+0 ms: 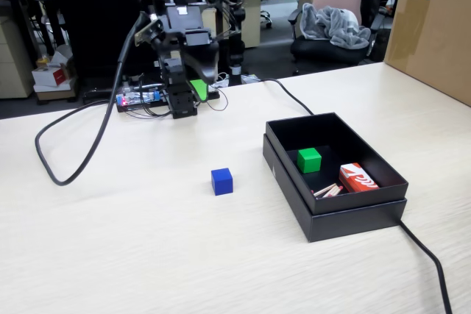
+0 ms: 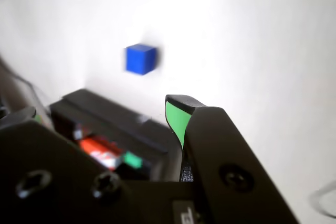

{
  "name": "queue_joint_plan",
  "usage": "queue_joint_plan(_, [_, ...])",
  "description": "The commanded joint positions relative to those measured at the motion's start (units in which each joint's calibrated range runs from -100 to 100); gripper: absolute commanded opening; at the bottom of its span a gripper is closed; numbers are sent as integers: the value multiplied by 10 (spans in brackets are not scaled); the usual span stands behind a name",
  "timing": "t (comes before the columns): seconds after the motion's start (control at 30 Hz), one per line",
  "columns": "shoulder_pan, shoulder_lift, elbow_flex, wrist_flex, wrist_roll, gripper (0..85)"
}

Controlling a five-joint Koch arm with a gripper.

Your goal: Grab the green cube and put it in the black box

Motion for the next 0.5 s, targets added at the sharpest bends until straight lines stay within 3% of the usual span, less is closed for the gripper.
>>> queue_joint_plan(0.0, [-6,-90,-32,42,-4,483])
queue_joint_plan(0.2, [-12,-162,-180,123,-1,487])
queue_joint_plan(0.47, [-4,-157,-431,474,-28,473])
